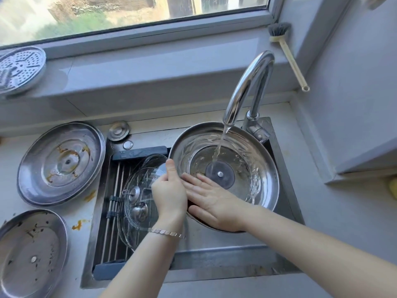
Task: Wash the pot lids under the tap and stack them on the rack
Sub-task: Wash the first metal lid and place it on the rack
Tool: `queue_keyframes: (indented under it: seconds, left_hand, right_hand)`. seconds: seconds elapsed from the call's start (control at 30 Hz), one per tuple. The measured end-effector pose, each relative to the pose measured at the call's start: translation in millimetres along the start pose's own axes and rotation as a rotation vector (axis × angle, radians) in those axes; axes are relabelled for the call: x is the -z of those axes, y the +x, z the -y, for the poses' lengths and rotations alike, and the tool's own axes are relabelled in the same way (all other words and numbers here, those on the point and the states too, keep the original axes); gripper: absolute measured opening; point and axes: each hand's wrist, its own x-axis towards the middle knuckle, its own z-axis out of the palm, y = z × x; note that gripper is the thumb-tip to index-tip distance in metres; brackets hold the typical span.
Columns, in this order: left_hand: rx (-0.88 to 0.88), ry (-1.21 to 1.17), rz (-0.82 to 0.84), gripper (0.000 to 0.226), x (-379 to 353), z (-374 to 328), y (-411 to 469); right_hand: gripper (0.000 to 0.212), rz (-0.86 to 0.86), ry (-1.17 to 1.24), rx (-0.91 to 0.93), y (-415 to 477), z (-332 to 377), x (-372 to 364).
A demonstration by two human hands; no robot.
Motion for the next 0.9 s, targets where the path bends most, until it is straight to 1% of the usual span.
queue_keyframes:
  seconds: [0.07,0.17,0.23,0.3,0.33,0.37,0.43,0.47,0.53,0.57,0.6,0.63,0.67,0.7,0.73,0.77,0.8,0.83,0.87,0.9]
  left_hand:
    - [-0.024,0.028,0.004,0.058,-2,1,-3]
    - [-0.068,0.061,0.032,0.058,-6,-1,-6]
    - [-0.026,0.122,0.046,0.057,-8,-2,-7]
    - [0.07,0.219,0.089,0.054,-13,3,-7]
    - [0.147,0.231,0.121,0.052,-16,6,-7]
    - [0.238,0.196,0.157,0.047,-20,11,-8]
    - [0.452,0.014,0.216,0.034,-28,15,-14]
    - [0.545,-0.06,0.253,0.028,-30,15,-18]
    - [0.658,-0.147,0.333,0.024,-33,13,-25]
    - [0.683,-0.155,0.399,0.029,-32,14,-25]
    - [0.697,-0.124,0.478,0.04,-29,14,-23]
    - [0.686,-0.018,0.57,0.052,-24,17,-19]
    - [0.621,0.178,0.675,0.064,-18,18,-15]
    - [0.477,0.434,0.743,0.073,-11,19,-12]
    - [0.268,0.689,0.738,0.076,-5,22,-10]
    - [-0.001,0.884,0.646,0.071,-1,26,-8]
    - [-0.222,0.947,0.549,0.061,2,27,-10]
    - [-0.366,0.881,0.492,0.05,4,26,-13]
    - [-0.469,0.746,0.484,0.043,4,26,-16]
    - [-0.516,0.615,0.548,0.041,2,26,-17]
  right_hand:
    - [0.064,0.041,0.009,0.004,-15,-7,0]
    - [0.066,0.13,0.077,-0.052,-49,-16,-5]
    - [0.067,0.177,0.094,-0.122,-77,-20,-11]
    - [0.066,0.176,0.09,-0.221,-101,-24,-11]
    - [0.062,0.121,0.07,-0.246,-108,-24,-9]
    - [0.052,0.026,0.027,-0.236,-112,-24,-7]
    - [0.029,-0.177,-0.046,-0.196,-112,-23,-2]
    - [0.026,-0.236,-0.041,-0.211,-110,-20,2]
    - [0.029,-0.309,-0.071,-0.247,-105,-16,10]
    - [0.031,-0.328,-0.089,-0.259,-104,-15,15]
    - [0.032,-0.34,-0.094,-0.282,-103,-15,21]
    - [0.032,-0.347,-0.083,-0.326,-102,-15,29]
    - [0.029,-0.341,-0.037,-0.397,-100,-16,37]
    - [0.023,-0.34,0.046,-0.475,-97,-17,45]
    - [0.018,-0.354,0.119,-0.547,-93,-18,51]
    - [0.018,-0.383,0.15,-0.596,-89,-20,57]
    - [0.021,-0.405,0.143,-0.636,-84,-20,62]
    - [0.025,-0.412,0.116,-0.663,-77,-20,68]
    - [0.029,-0.397,0.085,-0.679,-70,-19,74]
    - [0.034,-0.363,0.058,-0.675,-64,-16,81]
